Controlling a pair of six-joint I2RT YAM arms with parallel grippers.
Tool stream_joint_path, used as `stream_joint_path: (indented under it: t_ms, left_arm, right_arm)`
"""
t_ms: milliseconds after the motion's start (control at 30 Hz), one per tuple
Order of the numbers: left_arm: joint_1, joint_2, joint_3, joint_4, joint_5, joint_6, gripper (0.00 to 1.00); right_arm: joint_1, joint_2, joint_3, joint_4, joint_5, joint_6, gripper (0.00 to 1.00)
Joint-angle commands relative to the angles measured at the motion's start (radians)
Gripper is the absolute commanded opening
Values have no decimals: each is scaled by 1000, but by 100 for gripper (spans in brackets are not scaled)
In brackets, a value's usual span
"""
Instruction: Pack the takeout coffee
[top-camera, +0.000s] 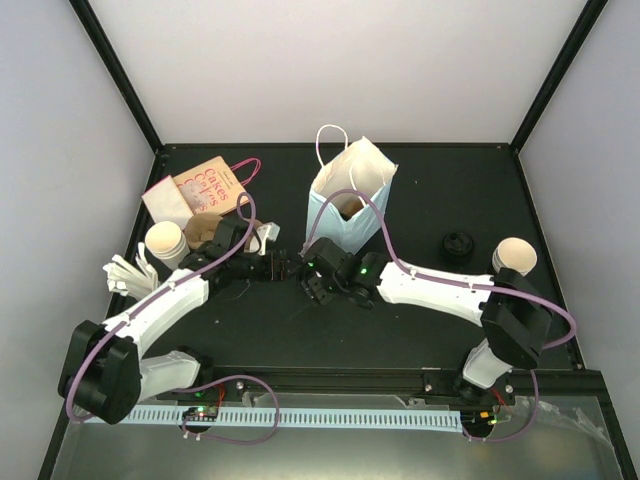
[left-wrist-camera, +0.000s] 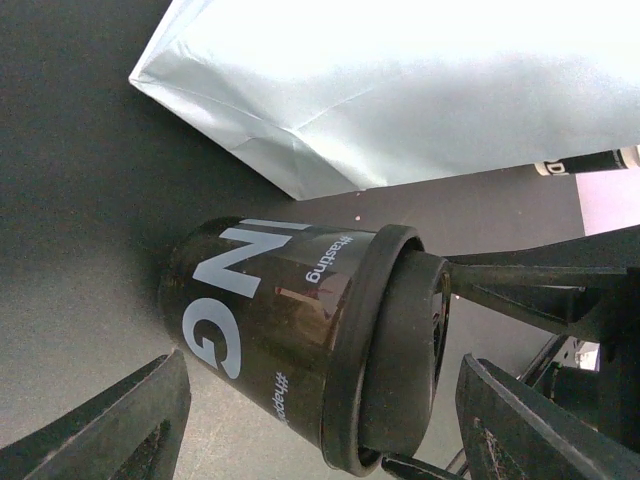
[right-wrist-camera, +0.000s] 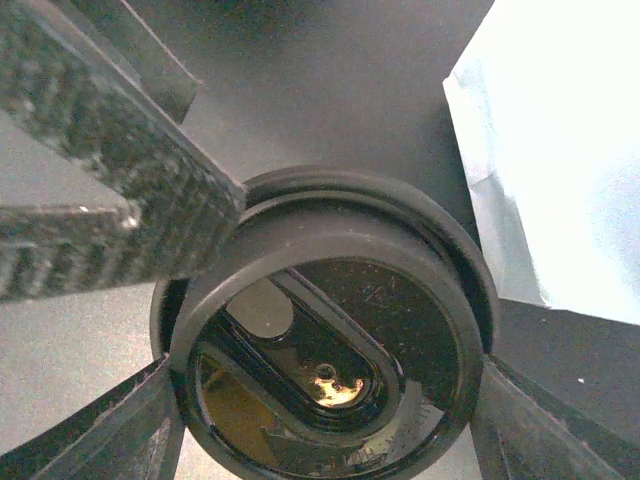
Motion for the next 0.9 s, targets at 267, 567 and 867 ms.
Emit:
stream_joint_path:
  t_ms: [267, 567, 867]
  left_arm:
    - [24, 41, -25, 93, 69, -17, 74]
    - [112, 41, -65, 199, 106, -61, 76]
    - [167, 159, -95, 320, 124, -124, 68]
  right_arm:
    - [5, 70, 50, -96, -14, -14, 75]
    - [5, 63, 88, -121, 4, -25, 75]
    - [5, 88, 125, -148, 13, -43, 75]
